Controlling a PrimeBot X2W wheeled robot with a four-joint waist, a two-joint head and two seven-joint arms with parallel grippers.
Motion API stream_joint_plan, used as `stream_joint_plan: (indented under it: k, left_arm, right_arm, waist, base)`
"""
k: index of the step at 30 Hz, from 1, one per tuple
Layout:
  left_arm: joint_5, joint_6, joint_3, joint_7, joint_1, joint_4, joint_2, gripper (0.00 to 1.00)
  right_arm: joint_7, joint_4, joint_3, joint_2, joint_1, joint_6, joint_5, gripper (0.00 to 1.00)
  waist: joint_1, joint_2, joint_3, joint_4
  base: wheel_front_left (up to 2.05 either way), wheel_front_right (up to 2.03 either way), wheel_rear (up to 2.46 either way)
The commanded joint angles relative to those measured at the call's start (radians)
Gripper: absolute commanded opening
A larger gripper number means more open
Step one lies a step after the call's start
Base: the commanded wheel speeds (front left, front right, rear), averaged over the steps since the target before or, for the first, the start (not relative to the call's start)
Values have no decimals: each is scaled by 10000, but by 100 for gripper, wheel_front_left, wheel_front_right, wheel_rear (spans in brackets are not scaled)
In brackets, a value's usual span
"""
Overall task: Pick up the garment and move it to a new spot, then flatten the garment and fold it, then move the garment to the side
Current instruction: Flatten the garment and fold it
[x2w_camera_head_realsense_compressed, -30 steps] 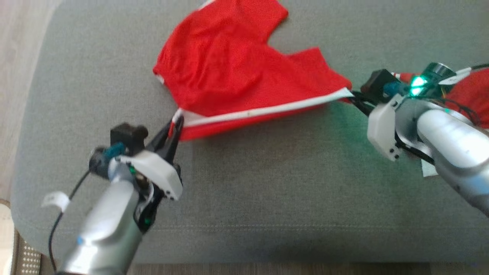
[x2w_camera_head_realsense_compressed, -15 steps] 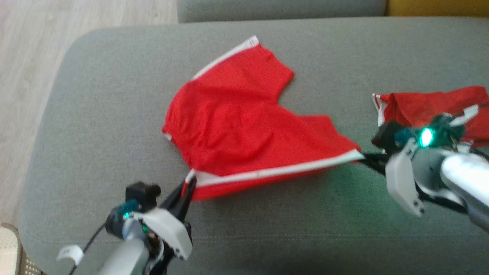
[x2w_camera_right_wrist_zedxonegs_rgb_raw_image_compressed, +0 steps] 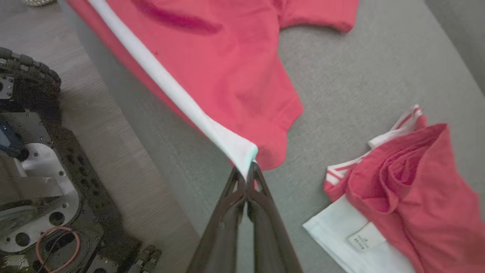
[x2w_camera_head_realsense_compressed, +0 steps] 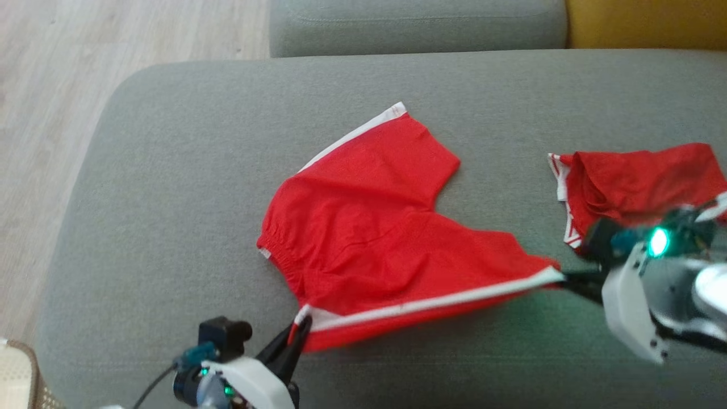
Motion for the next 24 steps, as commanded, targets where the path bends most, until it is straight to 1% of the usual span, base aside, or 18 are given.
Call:
stream_joint_plan:
  k: [1,4,8,12,14,17,24]
  left_arm:
    - [-187,125,510,71,-471,-522,177,0]
    - [-461,167,701,231,-587,-826,137,0]
    - [-802,195,988,507,-1059,-1321,114,0]
    - [-1036,242,1201,597,-1625,-1505,-75,0]
    - [-1231,212,1276,606,-2041,-1380,-321,0]
    - [-1322,148,1249,582,-2473,-1130,-545,0]
    - [-1439,-82,970,571,-3558,-301,-873,0]
  right_arm:
    - [-190,-35,-233,-291,-369,-7,104,0]
    - [-301,101,-335,-138,-612,-7,282,0]
    - [-359,363,-549,76,-1270,-7,520,0]
    - [-306,785,-687,293,-2075,-7,586,0]
    - [-196,1144,-687,542,-2705,-7,644,0]
    - [-80,1511,-646,838,-3365,-7,701,0]
    - [120,2483,-407,1565,-4742,-7,591,0]
  waist:
    - [1,-1,84,136]
    - [1,-1,210,301]
    - [1,-1,569,746]
    - [1,-1,1081,1186]
    - [1,-1,1455,1462]
    - [1,-1,1844,1694]
    - [1,-1,2702,2128]
  base:
    - [0,0,0]
    - [0,0,0]
    - [0,0,0]
    - [0,0,0]
    - [0,0,0]
    - [0,0,0]
    - [0,0,0]
